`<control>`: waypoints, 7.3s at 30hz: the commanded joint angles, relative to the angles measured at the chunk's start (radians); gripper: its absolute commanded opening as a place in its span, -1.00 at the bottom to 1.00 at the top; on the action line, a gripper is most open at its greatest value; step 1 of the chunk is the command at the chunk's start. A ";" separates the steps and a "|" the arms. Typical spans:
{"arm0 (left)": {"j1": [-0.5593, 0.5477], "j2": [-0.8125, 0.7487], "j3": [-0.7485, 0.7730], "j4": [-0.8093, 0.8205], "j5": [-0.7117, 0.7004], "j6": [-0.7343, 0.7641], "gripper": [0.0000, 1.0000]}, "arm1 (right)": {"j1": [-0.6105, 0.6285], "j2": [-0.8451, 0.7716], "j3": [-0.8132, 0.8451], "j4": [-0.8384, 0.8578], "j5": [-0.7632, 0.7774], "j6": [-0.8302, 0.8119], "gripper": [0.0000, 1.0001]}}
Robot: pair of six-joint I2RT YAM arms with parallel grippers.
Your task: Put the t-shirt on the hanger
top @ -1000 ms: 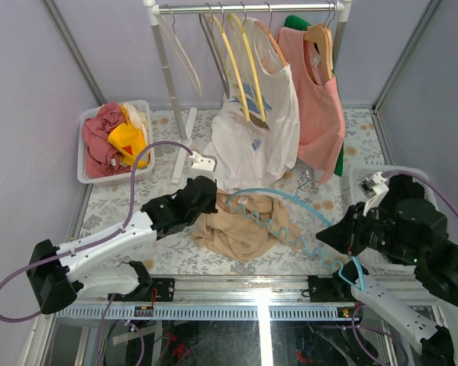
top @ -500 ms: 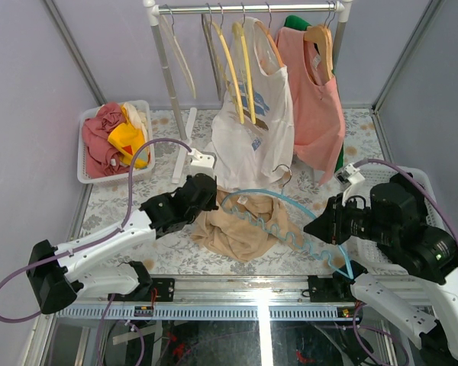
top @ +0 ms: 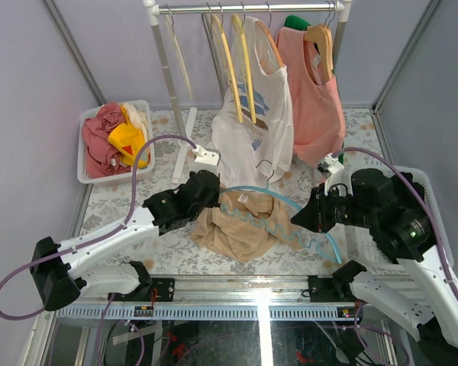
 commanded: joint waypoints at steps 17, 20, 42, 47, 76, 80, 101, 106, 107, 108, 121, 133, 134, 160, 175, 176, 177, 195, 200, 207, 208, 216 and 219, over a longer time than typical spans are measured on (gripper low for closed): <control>0.007 0.010 0.067 0.025 -0.024 0.053 -1.00 | -0.003 0.073 0.038 0.100 0.029 -0.150 -1.00; 0.008 0.017 0.066 0.036 0.012 0.068 -1.00 | -0.003 0.097 0.061 0.111 0.022 -0.173 -1.00; 0.065 0.271 0.463 -0.261 0.177 -0.040 -1.00 | -0.003 0.268 0.232 0.061 0.148 -0.193 -1.00; 0.065 0.230 0.408 -0.329 0.155 -0.070 -1.00 | -0.004 0.231 0.243 0.081 0.162 -0.187 -1.00; 0.063 -0.024 0.136 -0.265 0.165 0.009 -1.00 | -0.003 0.010 -0.187 0.446 0.094 -0.151 -1.00; 0.065 -0.053 0.085 -0.211 0.167 0.045 -1.00 | -0.004 -0.011 -0.170 0.473 0.080 -0.154 -1.00; 0.066 0.050 0.177 -0.221 -0.091 0.141 -1.00 | -0.003 -0.068 -0.067 0.448 -0.008 -0.137 -1.00; 0.066 0.028 0.181 -0.212 -0.025 0.161 -1.00 | -0.003 -0.018 -0.103 0.466 0.065 -0.202 -1.00; 0.067 0.019 0.183 -0.211 -0.014 0.165 -1.00 | -0.004 -0.003 -0.112 0.471 0.074 -0.213 -1.00; 0.067 0.011 0.187 -0.207 -0.003 0.171 -1.00 | -0.003 0.010 -0.121 0.478 0.078 -0.224 -1.00; 0.072 0.049 0.350 -0.238 0.079 0.232 -0.97 | -0.003 0.037 -0.147 0.495 -0.104 -0.213 -1.00; 0.081 0.110 0.403 -0.264 0.092 0.259 -0.97 | -0.003 -0.077 -0.060 0.478 -0.101 -0.223 -1.00; 0.081 0.109 0.400 -0.265 0.086 0.259 -0.97 | -0.003 -0.078 -0.053 0.488 -0.092 -0.222 -1.00; 0.081 0.096 0.613 -0.314 0.171 0.368 -0.88 | -0.003 -0.011 -0.147 0.504 -0.246 -0.221 -1.00; 0.080 0.195 0.817 -0.366 0.281 0.400 -0.83 | -0.003 -0.070 0.104 0.068 0.077 -0.187 -1.00; 0.080 0.194 0.805 -0.362 0.292 0.395 -0.83 | -0.002 -0.070 0.106 0.052 0.079 -0.181 -1.00; 0.080 0.191 0.786 -0.355 0.304 0.388 -0.83 | -0.003 -0.071 0.102 0.045 0.069 -0.176 -1.00; 0.018 0.236 0.687 -0.286 0.428 0.350 -0.76 | -0.003 -0.112 -0.196 0.312 -0.235 -0.068 -1.00; -0.011 0.213 0.672 -0.269 0.419 0.349 -0.74 | -0.003 -0.072 -0.197 0.333 -0.214 -0.056 -1.00; -0.013 0.151 0.601 -0.204 0.495 0.331 -0.71 | -0.003 -0.148 -0.272 0.507 -0.228 0.028 -1.00; -0.014 0.153 0.603 -0.202 0.501 0.324 -0.71 | -0.003 -0.151 -0.280 0.521 -0.236 0.041 -1.00; -0.017 0.153 0.581 -0.179 0.510 0.296 -0.70 | -0.003 -0.199 -0.312 0.553 -0.222 0.067 -1.00; -0.016 0.151 0.574 -0.164 0.526 0.289 -0.69 | -0.003 -0.209 -0.328 0.565 -0.225 0.081 -1.00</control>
